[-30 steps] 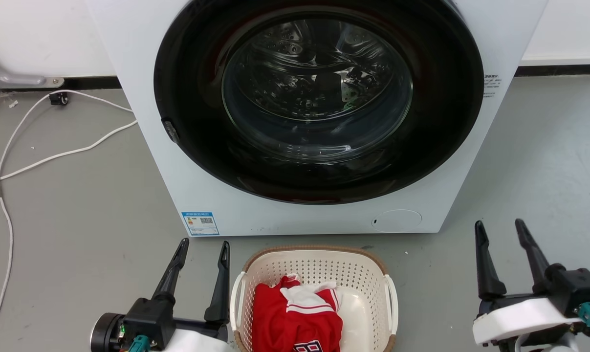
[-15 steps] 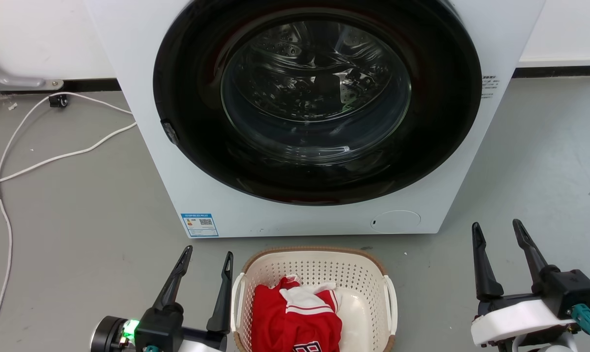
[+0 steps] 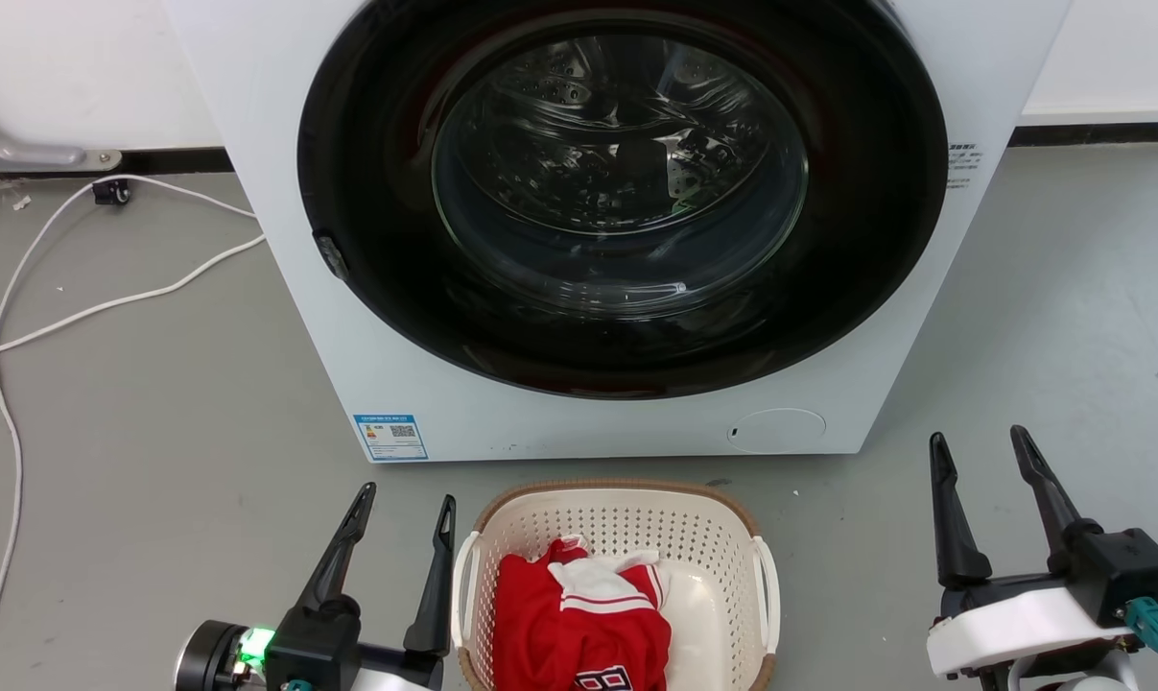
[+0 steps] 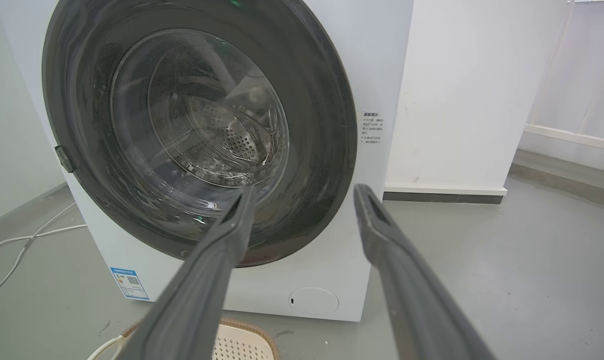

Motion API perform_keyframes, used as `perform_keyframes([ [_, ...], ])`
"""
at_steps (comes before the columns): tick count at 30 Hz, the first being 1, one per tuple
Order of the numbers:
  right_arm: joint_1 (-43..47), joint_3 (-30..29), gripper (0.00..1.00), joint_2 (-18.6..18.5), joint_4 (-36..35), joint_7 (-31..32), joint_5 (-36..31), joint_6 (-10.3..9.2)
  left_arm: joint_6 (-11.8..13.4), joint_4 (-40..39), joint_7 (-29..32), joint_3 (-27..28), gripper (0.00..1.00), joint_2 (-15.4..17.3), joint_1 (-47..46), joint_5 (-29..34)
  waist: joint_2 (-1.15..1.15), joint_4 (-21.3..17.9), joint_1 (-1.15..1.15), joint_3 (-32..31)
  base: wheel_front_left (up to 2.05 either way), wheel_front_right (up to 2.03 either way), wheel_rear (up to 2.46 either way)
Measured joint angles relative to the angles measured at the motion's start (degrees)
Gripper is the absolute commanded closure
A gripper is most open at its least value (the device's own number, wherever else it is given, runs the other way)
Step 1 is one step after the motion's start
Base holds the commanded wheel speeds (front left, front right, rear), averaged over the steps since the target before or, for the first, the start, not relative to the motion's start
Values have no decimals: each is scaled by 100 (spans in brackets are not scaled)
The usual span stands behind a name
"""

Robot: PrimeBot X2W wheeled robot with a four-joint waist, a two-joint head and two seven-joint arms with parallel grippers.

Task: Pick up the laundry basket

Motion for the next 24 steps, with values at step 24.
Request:
perform_keyframes([
  [24, -1667, 89, 0, -2, 1550, 11, -97, 0, -445, 1798, -1, 205, 0, 483, -2153, -211, 0, 2, 1, 2346, 0, 0, 0],
])
